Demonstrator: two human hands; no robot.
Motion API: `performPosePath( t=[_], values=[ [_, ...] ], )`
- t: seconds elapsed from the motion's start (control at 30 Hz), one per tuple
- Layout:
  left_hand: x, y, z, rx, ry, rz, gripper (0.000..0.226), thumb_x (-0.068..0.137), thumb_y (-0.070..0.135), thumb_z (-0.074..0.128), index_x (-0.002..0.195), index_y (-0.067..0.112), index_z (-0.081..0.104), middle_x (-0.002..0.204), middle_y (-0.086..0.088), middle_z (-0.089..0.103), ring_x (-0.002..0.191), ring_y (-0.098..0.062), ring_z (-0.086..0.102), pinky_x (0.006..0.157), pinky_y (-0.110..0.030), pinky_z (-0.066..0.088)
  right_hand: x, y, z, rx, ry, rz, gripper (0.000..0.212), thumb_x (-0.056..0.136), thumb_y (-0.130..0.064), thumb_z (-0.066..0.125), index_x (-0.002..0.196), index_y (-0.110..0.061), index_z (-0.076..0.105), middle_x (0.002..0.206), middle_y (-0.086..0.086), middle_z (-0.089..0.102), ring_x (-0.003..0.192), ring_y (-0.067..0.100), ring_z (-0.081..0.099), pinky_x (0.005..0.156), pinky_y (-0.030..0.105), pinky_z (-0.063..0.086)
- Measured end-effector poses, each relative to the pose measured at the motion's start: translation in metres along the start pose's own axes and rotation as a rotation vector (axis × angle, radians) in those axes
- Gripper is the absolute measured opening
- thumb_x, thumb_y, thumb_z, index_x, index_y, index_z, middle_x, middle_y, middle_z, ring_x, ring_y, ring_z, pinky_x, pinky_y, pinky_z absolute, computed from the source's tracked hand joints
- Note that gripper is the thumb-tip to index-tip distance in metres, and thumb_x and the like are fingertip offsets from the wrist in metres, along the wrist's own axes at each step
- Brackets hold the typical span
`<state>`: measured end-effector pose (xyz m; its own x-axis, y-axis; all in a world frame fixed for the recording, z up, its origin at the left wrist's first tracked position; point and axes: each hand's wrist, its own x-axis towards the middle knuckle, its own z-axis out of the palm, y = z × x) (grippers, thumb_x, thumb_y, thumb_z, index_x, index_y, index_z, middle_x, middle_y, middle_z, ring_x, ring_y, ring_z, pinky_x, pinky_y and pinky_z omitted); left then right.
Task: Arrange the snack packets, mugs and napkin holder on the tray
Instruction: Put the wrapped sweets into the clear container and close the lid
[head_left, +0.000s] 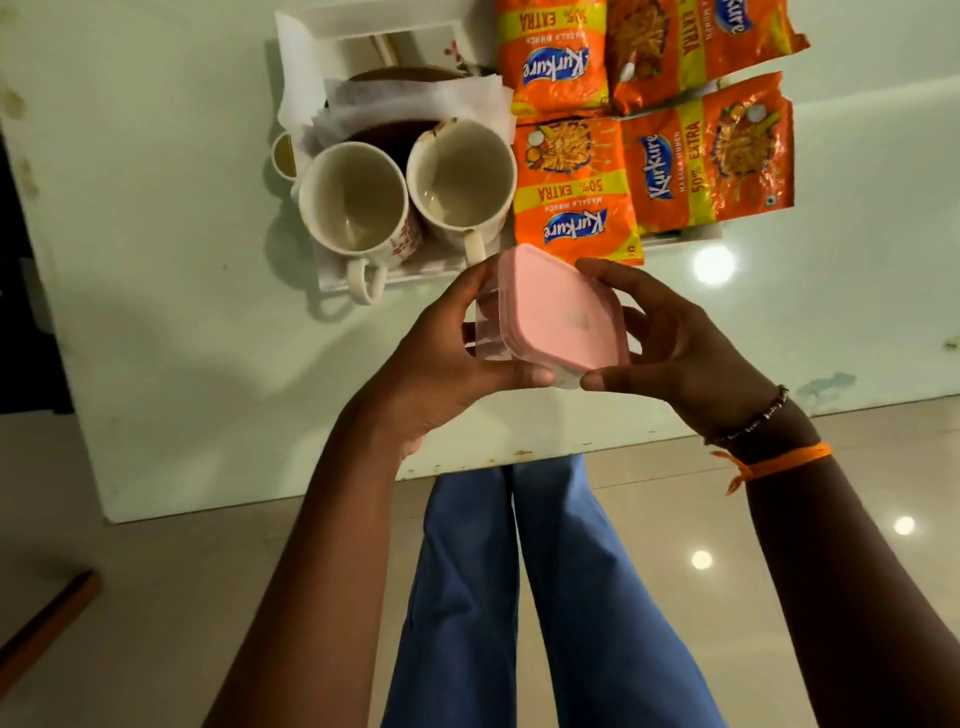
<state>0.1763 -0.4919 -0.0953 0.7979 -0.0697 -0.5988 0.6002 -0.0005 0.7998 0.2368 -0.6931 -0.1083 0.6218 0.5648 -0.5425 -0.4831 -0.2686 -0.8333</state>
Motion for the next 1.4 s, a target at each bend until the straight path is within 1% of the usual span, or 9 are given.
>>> performPosePath(
  t=[0.13, 0.3, 0.43, 0.53, 0.67, 0.8, 0.93, 1.17, 1.4],
  values=[
    [-0.003, 0.002, -0.005, -0.080, -0.037, -0.044, 0.085, 0.053, 0.031, 0.081, 0.130, 0.031, 0.043, 0.131, 0.006, 0.055, 0.116, -0.014, 0.056, 0.097, -0.036, 0.049, 0.001, -0.019, 0.007, -0.289, 0.001, -0.065, 0.085, 0.057, -0.020, 0.081, 0.130, -0.029, 0.040, 0.138, -0.008, 0.039, 0.131, 0.011, 0.039, 0.097, 0.035, 0.050],
    [-0.008, 0.016, -0.002, -0.245, 0.097, -0.131, 0.027, 0.087, 0.053, 0.045, 0.100, 0.035, 0.060, 0.102, 0.010, 0.070, 0.097, -0.006, 0.064, 0.088, -0.034, 0.051, 0.003, -0.039, 0.028, -0.639, -0.004, -0.252, 0.086, 0.060, -0.013, 0.084, 0.134, -0.015, 0.040, 0.132, -0.003, 0.040, 0.125, 0.012, 0.040, 0.102, 0.038, 0.046],
    [-0.010, 0.019, 0.003, -0.233, 0.274, -0.135, 0.034, 0.081, 0.064, 0.042, 0.084, 0.040, 0.066, 0.100, 0.002, 0.070, 0.101, -0.019, 0.065, 0.096, -0.050, 0.049, 0.009, -0.040, 0.043, -0.354, 0.196, -0.111, 0.075, 0.068, -0.037, 0.074, 0.132, -0.019, 0.040, 0.132, -0.006, 0.045, 0.118, 0.007, 0.047, 0.084, 0.011, 0.050],
    [-0.012, 0.017, 0.007, -0.212, 0.323, -0.132, 0.044, 0.075, 0.068, 0.035, 0.090, 0.037, 0.064, 0.104, -0.002, 0.070, 0.100, -0.021, 0.065, 0.094, -0.052, 0.049, 0.018, -0.033, 0.057, -0.166, 0.425, 0.015, 0.045, 0.084, -0.051, 0.043, 0.110, -0.015, 0.054, 0.103, -0.002, 0.063, 0.093, 0.009, 0.056, 0.071, 0.020, 0.044],
    [-0.014, 0.013, 0.012, -0.209, 0.496, -0.168, 0.069, 0.068, 0.079, 0.030, 0.094, 0.022, 0.060, 0.106, -0.011, 0.067, 0.100, -0.029, 0.064, 0.091, -0.055, 0.050, 0.026, -0.024, 0.075, -0.098, 0.538, 0.041, 0.054, 0.095, -0.046, 0.030, 0.086, 0.001, 0.055, 0.080, 0.016, 0.062, 0.073, 0.014, 0.051, 0.065, 0.026, 0.038],
    [-0.016, 0.008, 0.016, -0.208, 0.676, -0.136, 0.078, 0.059, 0.083, 0.031, 0.085, 0.013, 0.057, 0.086, -0.010, 0.063, 0.083, -0.029, 0.061, 0.075, -0.042, 0.050, 0.030, -0.018, 0.082, -0.169, 0.559, -0.033, 0.043, 0.096, -0.042, 0.028, 0.067, -0.016, 0.047, 0.060, -0.008, 0.048, 0.058, 0.003, 0.045, 0.053, 0.012, 0.033],
    [-0.015, 0.003, 0.016, -0.216, 0.718, -0.115, 0.076, 0.061, 0.077, 0.034, 0.077, 0.005, 0.051, 0.075, -0.007, 0.057, 0.071, -0.017, 0.052, 0.065, -0.034, 0.043, 0.030, -0.016, 0.084, -0.188, 0.584, -0.076, 0.038, 0.090, -0.043, 0.028, 0.058, -0.026, 0.037, 0.054, -0.011, 0.042, 0.050, -0.003, 0.041, 0.050, 0.008, 0.032],
    [-0.013, 0.000, 0.014, -0.202, 0.723, -0.077, 0.076, 0.062, 0.076, 0.036, 0.075, 0.003, 0.050, 0.071, -0.007, 0.056, 0.065, -0.012, 0.051, 0.061, -0.029, 0.042, 0.030, -0.018, 0.086, -0.191, 0.597, -0.102, 0.038, 0.088, -0.044, 0.028, 0.060, -0.020, 0.038, 0.055, -0.008, 0.041, 0.050, -0.001, 0.039, 0.048, 0.010, 0.030],
    [-0.013, 0.006, 0.011, -0.182, 0.702, -0.079, 0.069, 0.064, 0.073, 0.037, 0.070, 0.005, 0.047, 0.070, -0.011, 0.056, 0.064, -0.015, 0.051, 0.060, -0.030, 0.041, 0.032, -0.021, 0.085, -0.192, 0.574, -0.085, 0.054, 0.088, -0.044, 0.027, 0.072, 0.002, 0.048, 0.062, 0.003, 0.048, 0.062, 0.015, 0.046, 0.056, 0.024, 0.033]
  ],
)
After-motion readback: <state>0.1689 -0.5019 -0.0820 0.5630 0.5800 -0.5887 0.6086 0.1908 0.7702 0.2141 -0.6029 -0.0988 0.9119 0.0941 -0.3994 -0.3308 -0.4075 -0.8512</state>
